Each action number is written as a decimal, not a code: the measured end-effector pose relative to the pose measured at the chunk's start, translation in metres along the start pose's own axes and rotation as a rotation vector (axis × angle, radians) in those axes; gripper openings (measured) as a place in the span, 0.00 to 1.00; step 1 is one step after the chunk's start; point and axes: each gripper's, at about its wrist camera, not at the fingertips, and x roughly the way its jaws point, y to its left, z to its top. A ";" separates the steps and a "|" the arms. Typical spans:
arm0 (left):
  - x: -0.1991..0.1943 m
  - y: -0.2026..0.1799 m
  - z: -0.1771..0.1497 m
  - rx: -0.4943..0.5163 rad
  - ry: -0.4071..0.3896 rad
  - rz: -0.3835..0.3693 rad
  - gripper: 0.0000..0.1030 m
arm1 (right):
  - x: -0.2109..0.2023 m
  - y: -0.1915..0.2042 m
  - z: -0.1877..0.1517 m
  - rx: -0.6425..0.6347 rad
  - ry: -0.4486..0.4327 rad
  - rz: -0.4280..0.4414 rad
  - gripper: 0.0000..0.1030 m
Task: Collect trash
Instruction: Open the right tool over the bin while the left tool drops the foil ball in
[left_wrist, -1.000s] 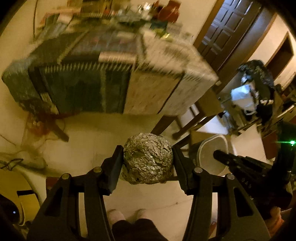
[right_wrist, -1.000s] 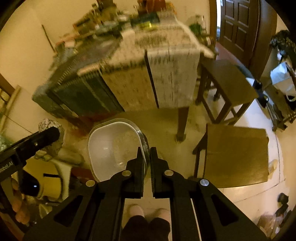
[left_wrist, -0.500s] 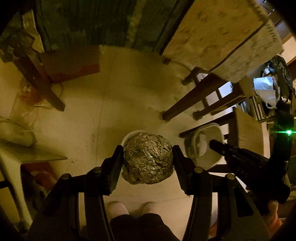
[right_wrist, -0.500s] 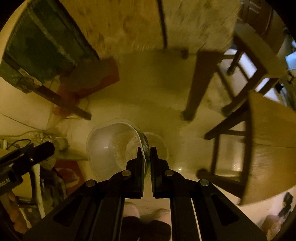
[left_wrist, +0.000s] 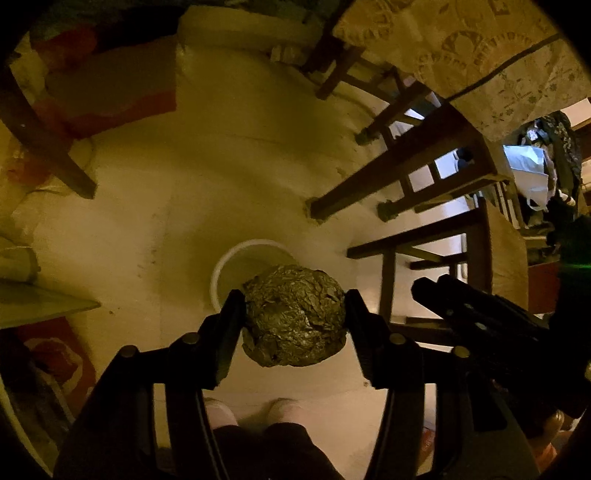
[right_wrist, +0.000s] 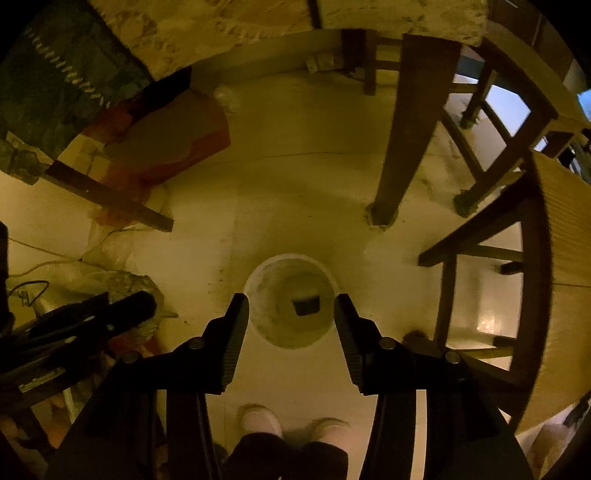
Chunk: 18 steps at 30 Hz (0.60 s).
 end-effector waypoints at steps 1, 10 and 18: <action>0.004 0.000 0.000 -0.005 0.013 -0.005 0.62 | -0.004 -0.001 0.001 0.002 -0.001 -0.003 0.43; -0.015 -0.016 0.002 0.016 0.034 0.048 0.64 | -0.043 0.008 0.010 0.006 -0.041 -0.011 0.43; -0.091 -0.043 0.004 0.092 -0.032 0.092 0.64 | -0.098 0.028 0.020 -0.011 -0.083 -0.004 0.43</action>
